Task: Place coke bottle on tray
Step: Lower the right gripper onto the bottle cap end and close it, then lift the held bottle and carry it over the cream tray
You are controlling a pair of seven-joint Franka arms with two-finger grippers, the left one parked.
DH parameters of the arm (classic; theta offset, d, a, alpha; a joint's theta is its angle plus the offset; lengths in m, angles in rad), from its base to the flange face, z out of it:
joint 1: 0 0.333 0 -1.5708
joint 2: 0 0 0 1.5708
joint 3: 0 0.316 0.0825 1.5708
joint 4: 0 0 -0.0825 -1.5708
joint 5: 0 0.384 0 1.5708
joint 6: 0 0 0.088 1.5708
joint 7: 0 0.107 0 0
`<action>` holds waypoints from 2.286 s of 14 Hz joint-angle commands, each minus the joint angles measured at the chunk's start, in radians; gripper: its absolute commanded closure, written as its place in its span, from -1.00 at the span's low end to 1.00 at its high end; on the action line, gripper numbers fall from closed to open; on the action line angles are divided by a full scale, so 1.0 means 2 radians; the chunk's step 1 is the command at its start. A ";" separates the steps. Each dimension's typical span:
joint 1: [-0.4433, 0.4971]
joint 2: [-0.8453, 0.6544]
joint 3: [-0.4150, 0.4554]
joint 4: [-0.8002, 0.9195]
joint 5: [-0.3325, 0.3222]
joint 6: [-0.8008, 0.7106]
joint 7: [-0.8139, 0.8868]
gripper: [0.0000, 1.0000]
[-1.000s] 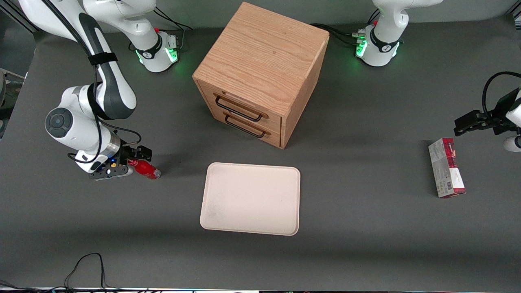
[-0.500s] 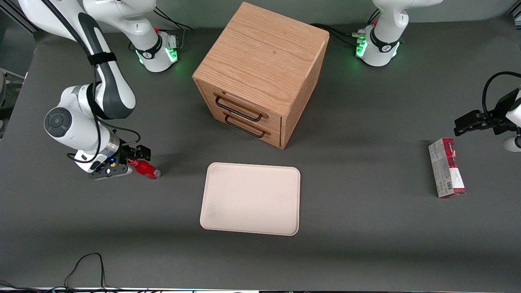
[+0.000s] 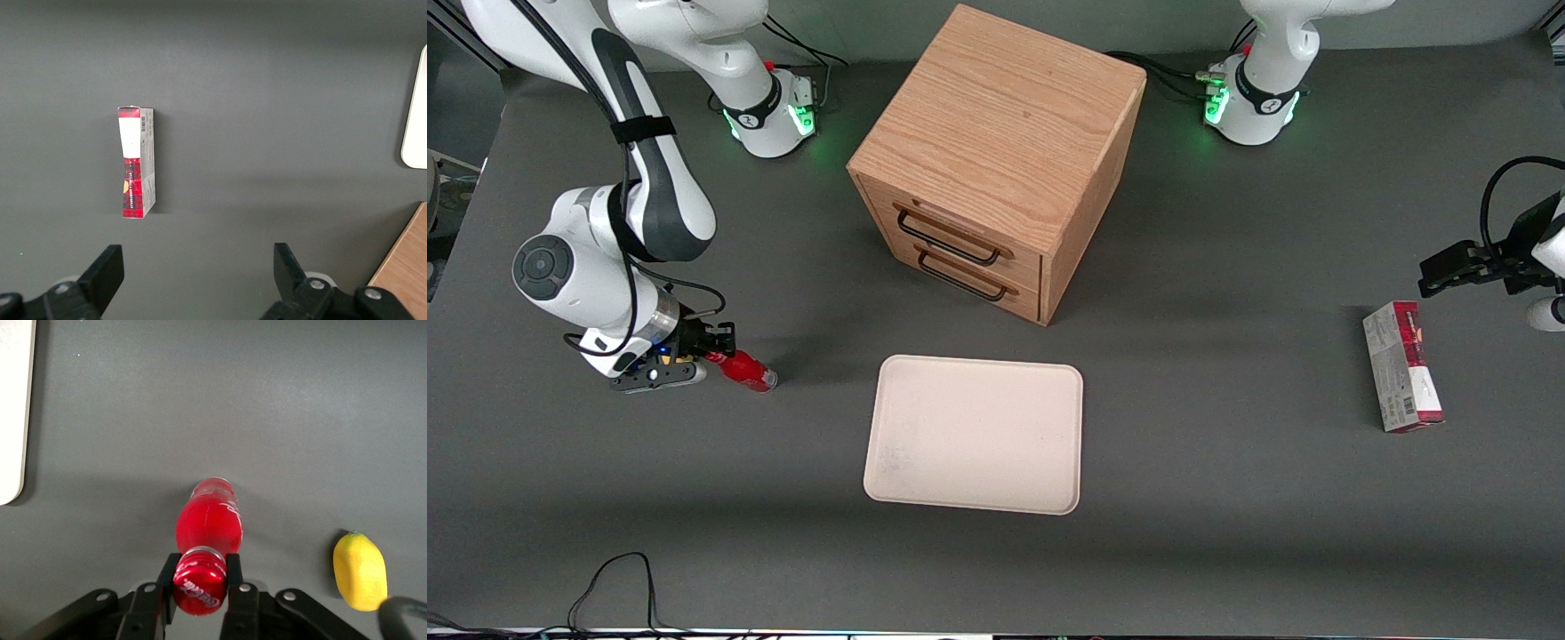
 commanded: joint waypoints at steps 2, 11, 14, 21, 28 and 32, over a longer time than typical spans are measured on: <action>0.001 -0.017 -0.001 -0.012 0.001 0.000 -0.010 1.00; -0.002 0.026 -0.001 0.318 0.001 -0.359 0.033 1.00; -0.003 0.111 -0.002 0.521 0.001 -0.518 0.052 1.00; -0.002 0.175 0.004 0.606 0.001 -0.549 0.087 1.00; 0.040 0.299 0.085 0.646 -0.006 -0.355 0.334 1.00; 0.077 0.349 0.086 0.648 -0.044 -0.276 0.390 1.00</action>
